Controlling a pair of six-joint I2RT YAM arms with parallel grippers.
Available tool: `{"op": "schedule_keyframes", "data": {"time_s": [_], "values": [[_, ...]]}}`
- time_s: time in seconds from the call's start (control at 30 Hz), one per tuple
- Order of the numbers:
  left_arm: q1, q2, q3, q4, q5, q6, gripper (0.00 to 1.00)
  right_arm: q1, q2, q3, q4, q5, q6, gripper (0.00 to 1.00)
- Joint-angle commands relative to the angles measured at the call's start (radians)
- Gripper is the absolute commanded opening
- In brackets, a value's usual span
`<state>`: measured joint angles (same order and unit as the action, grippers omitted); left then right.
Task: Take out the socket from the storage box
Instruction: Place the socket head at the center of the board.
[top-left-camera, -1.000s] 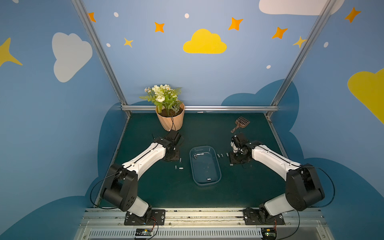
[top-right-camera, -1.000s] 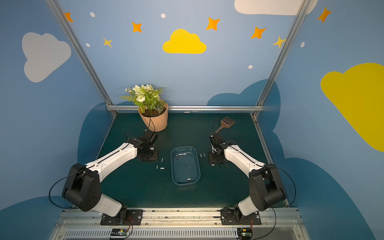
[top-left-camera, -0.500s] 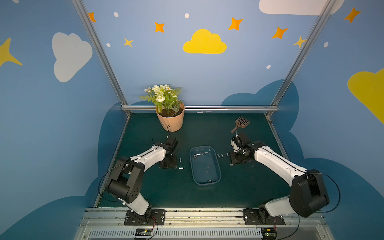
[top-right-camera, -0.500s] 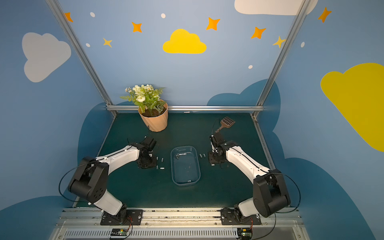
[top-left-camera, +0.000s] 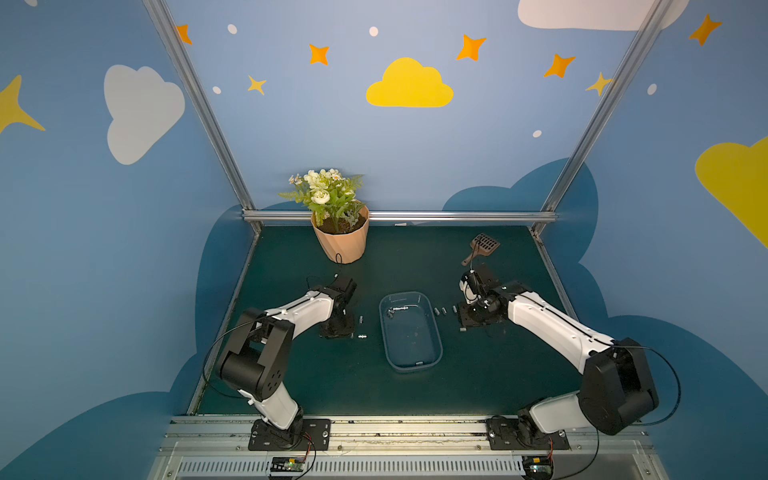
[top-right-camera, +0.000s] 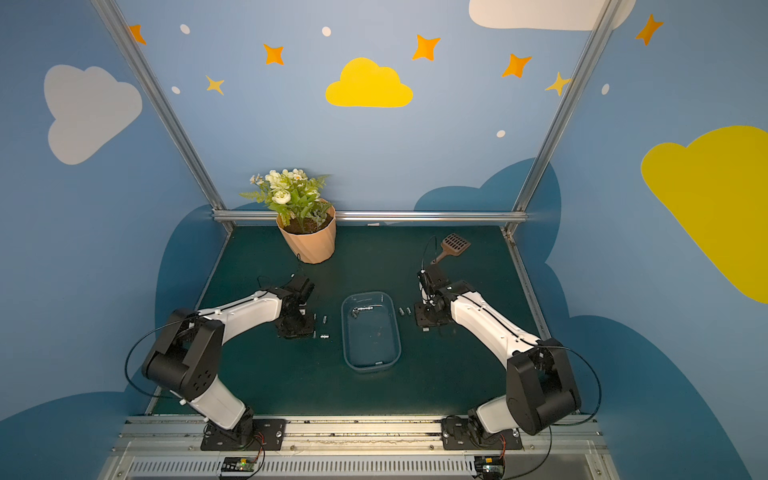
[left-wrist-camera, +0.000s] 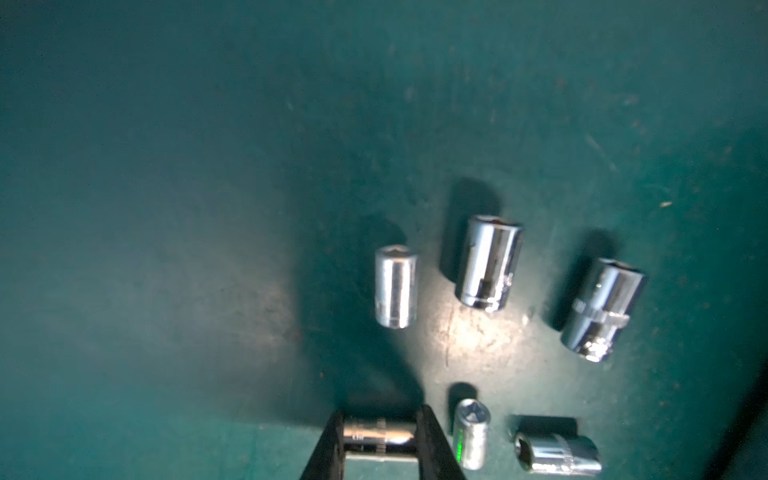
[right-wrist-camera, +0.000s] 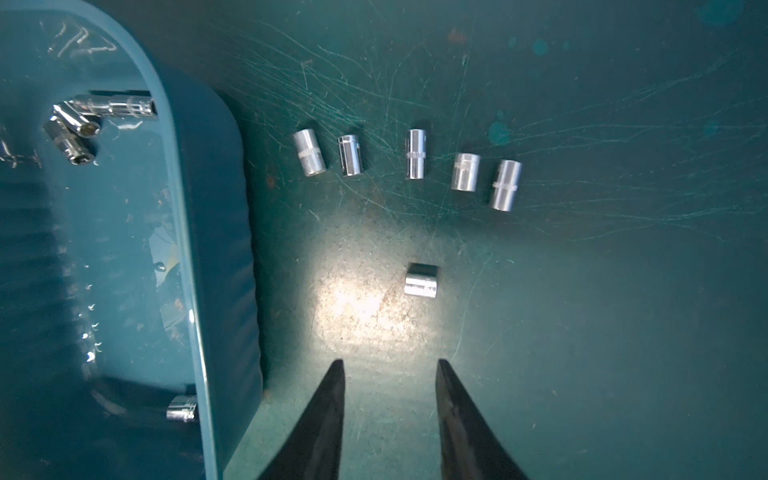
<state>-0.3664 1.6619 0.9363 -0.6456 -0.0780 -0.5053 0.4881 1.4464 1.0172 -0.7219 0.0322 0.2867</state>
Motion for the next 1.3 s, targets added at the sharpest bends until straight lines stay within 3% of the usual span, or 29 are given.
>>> {"op": "schedule_keyframes", "data": {"time_s": [0.0, 0.33, 0.77, 1.27], "values": [[0.004, 0.036, -0.014, 0.003, 0.014, -0.003, 0.28, 0.008, -0.012, 0.03, -0.028, -0.009, -0.008, 0.37], [0.004, 0.005, -0.001, -0.015, 0.001, -0.006, 0.39, 0.008, -0.016, 0.033, -0.03, -0.011, -0.01, 0.37], [0.004, -0.065, 0.024, -0.058, -0.026, -0.004, 0.46, 0.011, -0.032, 0.05, -0.043, -0.012, -0.016, 0.37], [0.004, -0.173, 0.077, -0.124, -0.063, 0.009, 0.47, 0.09, -0.007, 0.116, -0.052, -0.017, -0.053, 0.37]]}}
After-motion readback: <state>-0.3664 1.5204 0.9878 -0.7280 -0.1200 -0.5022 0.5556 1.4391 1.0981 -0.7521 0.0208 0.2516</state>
